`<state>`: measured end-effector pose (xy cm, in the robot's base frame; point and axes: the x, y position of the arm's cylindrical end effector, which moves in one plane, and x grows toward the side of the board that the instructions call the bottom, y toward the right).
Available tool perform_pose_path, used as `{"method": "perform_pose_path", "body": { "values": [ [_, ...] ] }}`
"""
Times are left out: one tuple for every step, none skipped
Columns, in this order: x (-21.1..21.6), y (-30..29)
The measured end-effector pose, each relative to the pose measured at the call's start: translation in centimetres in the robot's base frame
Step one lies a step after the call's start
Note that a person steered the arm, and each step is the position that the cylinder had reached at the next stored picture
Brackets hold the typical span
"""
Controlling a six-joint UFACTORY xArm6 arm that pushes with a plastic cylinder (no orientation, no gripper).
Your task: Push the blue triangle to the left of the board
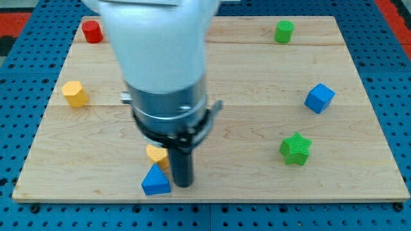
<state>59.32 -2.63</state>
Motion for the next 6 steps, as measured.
{"method": "perform_pose_path", "body": {
  "values": [
    [0.3,2.1],
    [1.0,-4.4],
    [1.6,-10.2],
    [0.1,-15.7],
    [-4.0,-18.6],
    [-4.7,-17.0]
  ]
}}
